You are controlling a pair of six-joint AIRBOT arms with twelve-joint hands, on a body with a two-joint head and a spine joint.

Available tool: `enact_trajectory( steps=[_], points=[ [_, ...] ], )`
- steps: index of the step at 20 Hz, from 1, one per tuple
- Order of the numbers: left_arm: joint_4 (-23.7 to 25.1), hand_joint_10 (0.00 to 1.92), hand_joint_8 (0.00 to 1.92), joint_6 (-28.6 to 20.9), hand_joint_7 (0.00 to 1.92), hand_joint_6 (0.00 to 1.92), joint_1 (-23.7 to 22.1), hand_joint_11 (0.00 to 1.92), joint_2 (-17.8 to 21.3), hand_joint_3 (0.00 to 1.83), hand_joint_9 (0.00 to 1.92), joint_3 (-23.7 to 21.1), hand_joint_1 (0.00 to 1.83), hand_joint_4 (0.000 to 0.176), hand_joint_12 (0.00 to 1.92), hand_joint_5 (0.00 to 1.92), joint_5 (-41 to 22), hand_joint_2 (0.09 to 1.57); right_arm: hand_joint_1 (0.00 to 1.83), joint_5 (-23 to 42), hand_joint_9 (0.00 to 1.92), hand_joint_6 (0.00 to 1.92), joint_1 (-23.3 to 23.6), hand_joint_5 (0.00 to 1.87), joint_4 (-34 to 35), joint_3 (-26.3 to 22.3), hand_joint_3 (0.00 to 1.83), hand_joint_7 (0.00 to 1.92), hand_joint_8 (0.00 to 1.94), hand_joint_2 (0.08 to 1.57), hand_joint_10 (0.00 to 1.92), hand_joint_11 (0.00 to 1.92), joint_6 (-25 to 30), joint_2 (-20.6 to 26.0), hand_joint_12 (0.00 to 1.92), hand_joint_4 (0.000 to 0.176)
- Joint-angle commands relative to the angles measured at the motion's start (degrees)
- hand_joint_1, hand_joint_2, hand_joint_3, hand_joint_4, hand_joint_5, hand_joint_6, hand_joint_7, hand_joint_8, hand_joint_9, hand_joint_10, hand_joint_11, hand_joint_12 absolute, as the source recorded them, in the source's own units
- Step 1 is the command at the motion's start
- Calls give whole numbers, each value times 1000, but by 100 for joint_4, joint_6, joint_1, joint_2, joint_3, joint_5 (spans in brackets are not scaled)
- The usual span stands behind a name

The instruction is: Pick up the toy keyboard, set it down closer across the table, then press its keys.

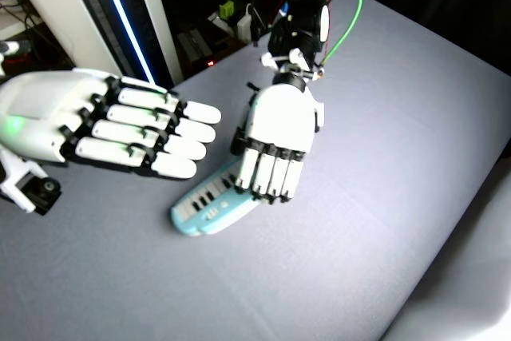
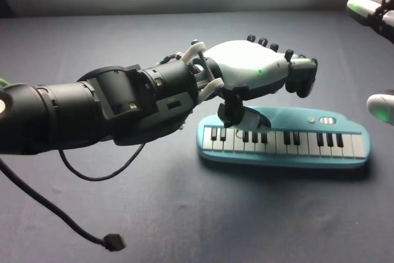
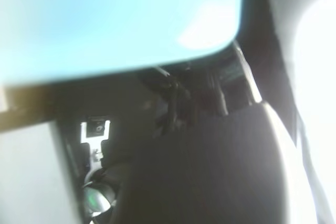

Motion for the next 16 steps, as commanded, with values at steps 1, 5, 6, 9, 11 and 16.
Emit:
enact_trajectory(
  steps=[1,5,6,9,11,16],
  points=[
    [-64,221,66,-35,150,118,-52,4,-13,0,79,1,765,38,827,96,-636,1090,0,782,0,0,25,0,32,4,7,0,0,1321,0,0,29,39,0,0],
    [-60,0,0,-35,0,0,-52,0,24,0,0,-21,429,170,4,0,-674,964,0,799,0,0,14,0,32,3,0,0,0,1306,0,0,39,43,0,0],
    [-60,0,0,-35,0,0,-51,0,56,0,0,-45,400,175,0,0,-708,952,0,799,0,0,7,0,32,3,1,0,0,1310,0,0,48,44,0,0],
    [-60,0,0,-36,0,0,-9,0,223,0,0,-159,372,176,0,0,-845,930,0,798,0,0,-22,0,32,0,0,0,0,1306,0,0,98,44,0,0],
    [-71,0,0,-35,0,0,50,0,441,0,0,-289,398,176,0,0,-972,930,0,796,0,0,-63,0,33,-9,2,0,0,1313,0,0,137,49,0,7],
    [-694,0,0,702,0,0,238,0,1367,3,0,-822,268,153,0,0,-1338,963,0,792,0,0,-324,0,33,-63,0,0,0,1283,0,0,186,109,0,6]
  ],
)
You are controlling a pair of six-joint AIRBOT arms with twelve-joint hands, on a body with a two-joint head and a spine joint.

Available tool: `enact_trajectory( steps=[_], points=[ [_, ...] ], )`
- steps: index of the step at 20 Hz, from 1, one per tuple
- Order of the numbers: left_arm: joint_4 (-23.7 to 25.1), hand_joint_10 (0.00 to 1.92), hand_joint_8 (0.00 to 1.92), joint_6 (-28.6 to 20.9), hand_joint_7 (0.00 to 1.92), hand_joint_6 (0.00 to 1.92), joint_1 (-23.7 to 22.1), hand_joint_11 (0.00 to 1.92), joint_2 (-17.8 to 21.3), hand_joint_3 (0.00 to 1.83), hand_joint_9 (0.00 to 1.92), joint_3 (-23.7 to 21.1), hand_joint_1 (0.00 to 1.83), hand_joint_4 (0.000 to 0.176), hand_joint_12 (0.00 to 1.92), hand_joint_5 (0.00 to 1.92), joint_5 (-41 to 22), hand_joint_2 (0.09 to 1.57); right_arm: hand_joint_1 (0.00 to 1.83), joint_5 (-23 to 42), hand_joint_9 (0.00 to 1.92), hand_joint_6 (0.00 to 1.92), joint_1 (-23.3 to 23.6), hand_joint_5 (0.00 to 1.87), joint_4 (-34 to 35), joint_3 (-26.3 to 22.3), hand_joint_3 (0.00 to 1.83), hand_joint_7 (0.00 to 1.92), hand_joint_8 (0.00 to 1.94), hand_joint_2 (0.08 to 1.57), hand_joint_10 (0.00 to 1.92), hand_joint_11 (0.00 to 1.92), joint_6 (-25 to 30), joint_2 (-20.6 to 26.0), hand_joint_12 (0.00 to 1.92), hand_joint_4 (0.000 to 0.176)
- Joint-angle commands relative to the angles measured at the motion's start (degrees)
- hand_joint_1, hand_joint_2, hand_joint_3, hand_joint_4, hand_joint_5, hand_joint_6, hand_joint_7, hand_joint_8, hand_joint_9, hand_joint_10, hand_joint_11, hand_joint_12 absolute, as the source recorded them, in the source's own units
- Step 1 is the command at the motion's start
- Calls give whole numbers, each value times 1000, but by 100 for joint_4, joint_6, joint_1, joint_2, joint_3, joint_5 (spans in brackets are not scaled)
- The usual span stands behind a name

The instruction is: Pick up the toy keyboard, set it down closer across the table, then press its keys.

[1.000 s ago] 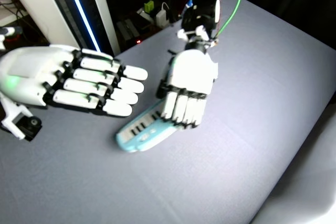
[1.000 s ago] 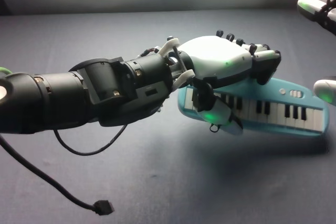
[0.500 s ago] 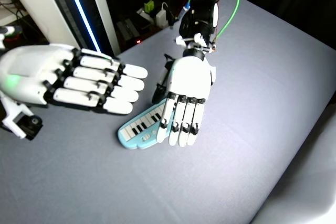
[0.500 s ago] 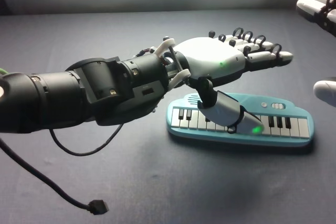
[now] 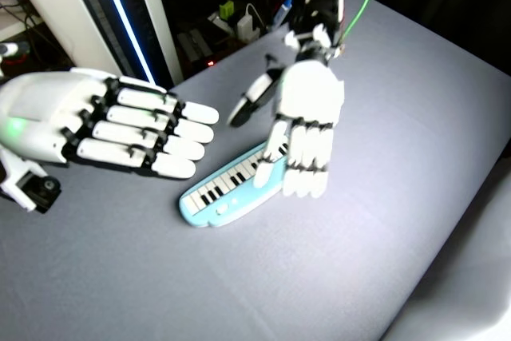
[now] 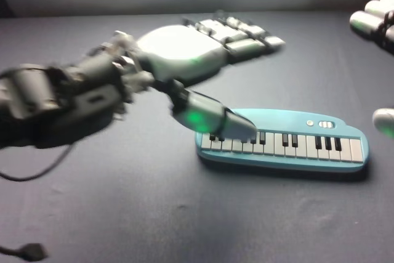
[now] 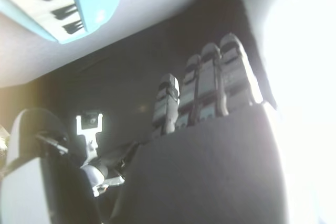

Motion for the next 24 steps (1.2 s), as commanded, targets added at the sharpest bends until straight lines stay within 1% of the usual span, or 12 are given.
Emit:
enact_trajectory(
  steps=[1,2,3,5,6,8,10,12,13,14,18,24],
  points=[
    [-233,0,0,76,0,0,22,0,113,7,0,-36,315,122,0,0,-784,974,0,687,0,0,-32,0,66,3,0,0,0,1270,0,0,35,37,0,2],
    [-407,0,0,170,0,0,101,0,255,7,0,-85,325,116,0,0,-865,976,0,679,0,0,-84,0,66,1,0,0,0,1266,0,0,53,29,0,2],
    [-651,0,0,289,0,0,191,0,411,4,0,-147,339,149,0,0,-977,971,0,627,0,0,-106,0,50,-3,0,0,0,1256,0,0,69,16,0,23],
    [-1136,0,0,473,0,0,413,0,719,3,0,-260,342,158,0,0,-1296,969,0,397,0,0,-104,0,-13,20,0,0,0,1253,0,0,69,-62,0,28],
    [-1407,0,0,551,0,0,554,0,872,23,0,-328,335,148,0,0,-1514,1019,0,191,0,0,-82,0,-51,66,0,0,0,1274,0,0,69,-136,0,45],
    [-1789,0,0,661,0,0,773,0,1091,19,0,-448,287,144,0,0,-1920,1022,0,-242,0,0,29,0,-87,203,0,0,0,1283,0,0,59,-330,0,38],
    [-2139,0,0,746,0,0,1012,0,1296,11,0,-592,371,95,0,0,-2363,1084,18,-800,0,13,258,39,-99,385,9,0,0,1318,0,0,-88,-602,0,78],
    [-2327,0,0,750,0,0,1188,0,1410,7,0,-679,405,106,0,0,-2651,1086,29,-1193,0,24,470,77,-97,496,4,0,0,1315,0,0,-338,-811,0,70],
    [-2403,0,0,750,0,0,1275,0,1476,10,0,-729,397,103,0,0,-2786,1095,57,-1434,0,49,599,153,-91,565,4,0,0,1319,0,0,-490,-943,0,41],
    [-2449,0,0,750,0,0,1332,0,1520,11,0,-762,415,116,0,0,-2864,1104,36,-1597,0,44,676,160,-86,630,6,0,0,1326,0,0,-562,-1037,0,49],
    [-2542,0,0,750,0,0,1408,0,1528,12,0,-789,425,78,0,0,-2935,1115,78,-2075,0,33,863,377,23,822,0,0,0,1328,0,0,-920,-1362,0,44],
    [-2583,0,0,721,0,0,1445,0,1505,4,0,-794,406,101,0,0,-3006,1113,31,-2560,0,43,924,508,80,996,1,4,1,1345,0,0,-1114,-1617,0,13]
  ],
)
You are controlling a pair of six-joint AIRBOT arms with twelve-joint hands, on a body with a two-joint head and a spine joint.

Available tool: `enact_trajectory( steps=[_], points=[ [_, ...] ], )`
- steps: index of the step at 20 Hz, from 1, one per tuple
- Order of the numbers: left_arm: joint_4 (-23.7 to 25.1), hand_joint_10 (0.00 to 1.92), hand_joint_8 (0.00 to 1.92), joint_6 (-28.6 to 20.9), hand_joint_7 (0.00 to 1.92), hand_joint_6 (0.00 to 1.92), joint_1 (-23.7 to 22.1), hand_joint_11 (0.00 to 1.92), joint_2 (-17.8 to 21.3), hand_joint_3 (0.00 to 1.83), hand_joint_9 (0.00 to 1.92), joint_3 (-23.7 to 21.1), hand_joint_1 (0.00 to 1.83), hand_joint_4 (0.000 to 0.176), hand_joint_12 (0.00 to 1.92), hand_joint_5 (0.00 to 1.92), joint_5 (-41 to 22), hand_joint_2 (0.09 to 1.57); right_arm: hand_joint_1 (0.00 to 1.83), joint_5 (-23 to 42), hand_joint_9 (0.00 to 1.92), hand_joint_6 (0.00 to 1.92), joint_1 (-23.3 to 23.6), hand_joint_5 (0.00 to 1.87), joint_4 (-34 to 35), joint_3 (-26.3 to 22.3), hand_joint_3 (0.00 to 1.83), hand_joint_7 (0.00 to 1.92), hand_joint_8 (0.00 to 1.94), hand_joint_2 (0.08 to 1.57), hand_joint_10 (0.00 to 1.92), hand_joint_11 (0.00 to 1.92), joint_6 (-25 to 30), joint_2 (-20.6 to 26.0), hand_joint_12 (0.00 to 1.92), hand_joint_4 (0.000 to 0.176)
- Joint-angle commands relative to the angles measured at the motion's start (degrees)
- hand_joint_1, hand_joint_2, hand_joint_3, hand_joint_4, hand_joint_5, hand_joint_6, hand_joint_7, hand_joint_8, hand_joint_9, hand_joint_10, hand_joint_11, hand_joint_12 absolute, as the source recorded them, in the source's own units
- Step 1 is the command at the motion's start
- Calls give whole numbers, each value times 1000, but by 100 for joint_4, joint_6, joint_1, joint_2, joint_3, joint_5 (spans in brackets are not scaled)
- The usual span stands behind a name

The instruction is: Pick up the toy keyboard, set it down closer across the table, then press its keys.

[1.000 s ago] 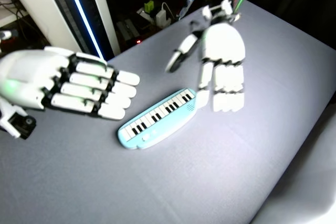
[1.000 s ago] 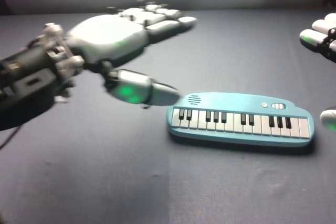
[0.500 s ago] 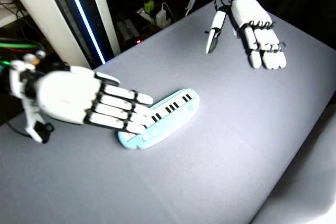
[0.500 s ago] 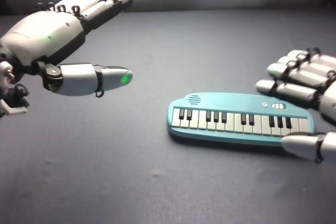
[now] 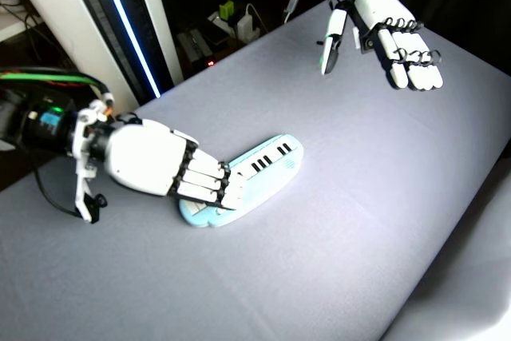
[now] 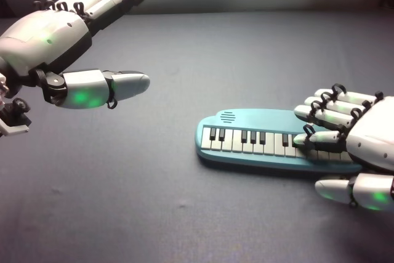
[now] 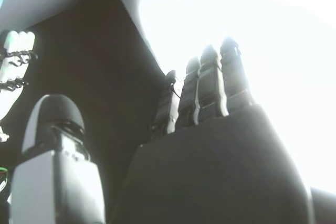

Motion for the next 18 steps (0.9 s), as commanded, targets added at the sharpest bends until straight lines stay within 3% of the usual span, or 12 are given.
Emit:
enact_trajectory(
  steps=[1,2,4,7,8,9,10,13,15,17,18],
  points=[
    [-27,0,0,-27,0,0,-31,0,-17,2,0,1,397,94,0,0,-778,1111,33,428,0,25,51,536,-8,26,0,20,1,1334,0,0,-32,-17,0,7],
    [-38,0,0,-33,0,0,-21,0,-18,1,0,1,389,83,0,0,-795,1108,6,426,0,15,51,533,4,28,0,10,0,1330,0,0,-32,-17,0,6],
    [-61,0,0,-51,0,0,11,0,-15,0,0,1,386,84,0,0,-829,1102,0,465,0,2,51,508,19,20,0,2,0,1330,0,0,-32,-10,0,0],
    [-75,0,0,-71,0,0,29,0,-11,2,0,-1,424,74,0,0,-863,1111,0,778,0,0,50,129,90,-127,1,0,0,1336,0,0,-31,219,0,0],
    [-82,0,0,-71,0,0,29,0,-11,3,0,-2,447,66,0,0,-871,1116,0,901,0,0,48,42,106,-198,0,0,0,1328,0,0,-31,305,0,13],
    [-90,0,0,-71,0,0,33,0,-11,3,0,-2,451,65,0,0,-874,1117,0,955,0,0,45,24,106,-243,0,0,0,1326,0,0,-31,348,0,17],
    [-97,0,0,-71,0,0,42,0,-12,0,0,-2,420,75,0,0,-882,1108,0,992,0,0,36,4,105,-291,7,0,0,1348,0,0,-31,399,0,10],
    [-126,0,0,-71,0,0,64,0,-12,0,0,-3,404,86,0,0,-899,1100,17,1002,0,0,-56,0,104,-353,14,0,0,1381,0,0,-31,451,0,12],
    [-127,0,0,-72,0,0,66,0,-14,0,0,-5,383,70,0,0,-898,1104,7,929,0,23,-128,60,124,-348,7,0,0,1375,0,0,-31,450,0,14],
    [-128,0,0,-75,0,0,65,0,-14,0,0,-8,363,74,0,0,-899,1094,0,836,0,33,-192,210,160,-319,1,0,0,1360,0,0,-31,444,0,0],
    [-128,0,0,-76,0,0,64,0,-14,0,0,-8,365,65,0,0,-899,1099,0,798,0,51,-218,281,192,-294,0,0,0,1355,0,0,-31,434,0,0]
  ],
)
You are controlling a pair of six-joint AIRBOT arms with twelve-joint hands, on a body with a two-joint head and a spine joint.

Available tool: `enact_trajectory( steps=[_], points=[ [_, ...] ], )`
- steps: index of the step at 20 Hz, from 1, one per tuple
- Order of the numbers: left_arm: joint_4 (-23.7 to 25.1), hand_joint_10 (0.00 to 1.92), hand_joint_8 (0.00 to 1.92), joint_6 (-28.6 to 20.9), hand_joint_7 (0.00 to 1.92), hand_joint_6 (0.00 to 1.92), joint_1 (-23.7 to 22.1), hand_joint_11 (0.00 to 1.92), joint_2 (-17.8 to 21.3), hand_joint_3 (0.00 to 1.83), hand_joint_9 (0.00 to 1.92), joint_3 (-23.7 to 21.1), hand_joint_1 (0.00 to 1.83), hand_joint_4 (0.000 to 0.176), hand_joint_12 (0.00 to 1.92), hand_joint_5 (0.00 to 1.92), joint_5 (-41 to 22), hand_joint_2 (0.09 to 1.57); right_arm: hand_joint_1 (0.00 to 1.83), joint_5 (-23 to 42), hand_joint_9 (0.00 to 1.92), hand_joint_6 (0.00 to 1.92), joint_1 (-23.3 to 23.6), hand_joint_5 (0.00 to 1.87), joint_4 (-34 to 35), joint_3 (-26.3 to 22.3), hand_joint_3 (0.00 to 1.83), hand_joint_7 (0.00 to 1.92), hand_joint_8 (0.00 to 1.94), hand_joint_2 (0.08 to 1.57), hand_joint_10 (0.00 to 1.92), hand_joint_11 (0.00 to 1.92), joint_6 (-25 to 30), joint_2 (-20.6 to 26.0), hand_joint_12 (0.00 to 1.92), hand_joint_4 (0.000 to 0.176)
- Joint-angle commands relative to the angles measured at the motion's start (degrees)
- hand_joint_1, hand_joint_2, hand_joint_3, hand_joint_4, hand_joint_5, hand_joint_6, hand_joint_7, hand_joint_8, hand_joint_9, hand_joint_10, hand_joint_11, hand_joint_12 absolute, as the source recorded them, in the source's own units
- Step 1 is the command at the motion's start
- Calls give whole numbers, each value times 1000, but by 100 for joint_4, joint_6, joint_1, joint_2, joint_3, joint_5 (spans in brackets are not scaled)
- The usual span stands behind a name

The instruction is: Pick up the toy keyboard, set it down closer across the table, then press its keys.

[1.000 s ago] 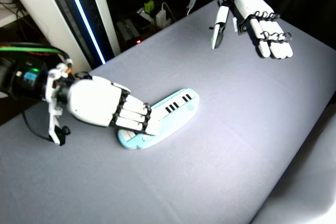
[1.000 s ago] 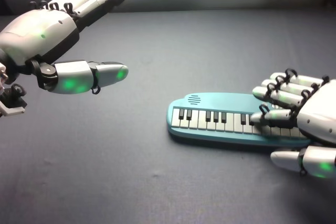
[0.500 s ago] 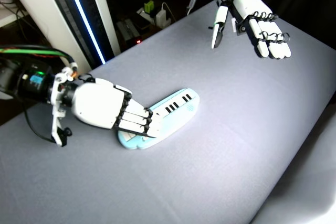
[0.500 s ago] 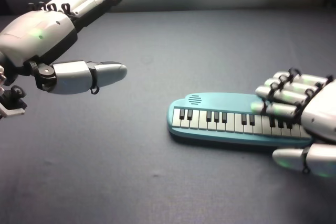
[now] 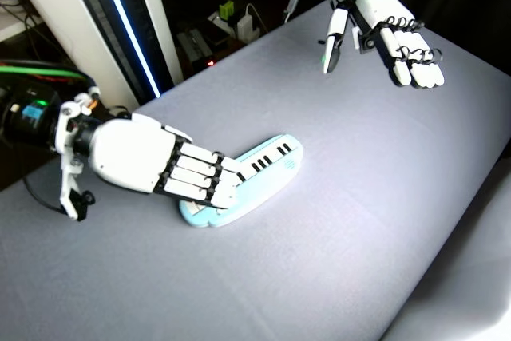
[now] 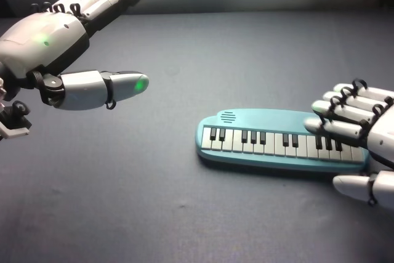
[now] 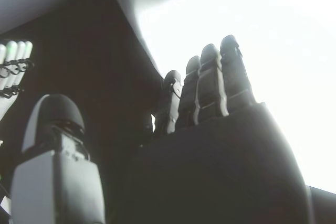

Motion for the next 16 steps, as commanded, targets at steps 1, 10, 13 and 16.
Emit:
enact_trajectory(
  steps=[1,10,13,16],
  points=[
    [-31,0,0,-21,0,0,-40,0,1,0,0,-6,366,63,0,0,-731,1100,0,538,0,53,14,296,42,40,0,0,0,1354,0,0,-1,-9,0,0],
    [-29,0,0,-53,0,0,7,0,9,0,0,-12,404,75,0,0,-773,1105,0,599,0,1,13,413,108,70,0,6,1,1295,0,0,0,3,0,0],
    [-29,0,0,-53,0,0,26,0,41,1,0,-46,409,65,0,0,-827,1106,0,1001,0,0,13,56,132,-101,8,0,0,1325,0,0,0,221,0,0],
    [-29,0,0,-47,0,0,77,0,83,4,0,-94,405,62,0,0,-921,1115,0,1424,0,0,-11,0,131,-298,3,0,0,1315,0,0,0,423,0,0]
  ],
)
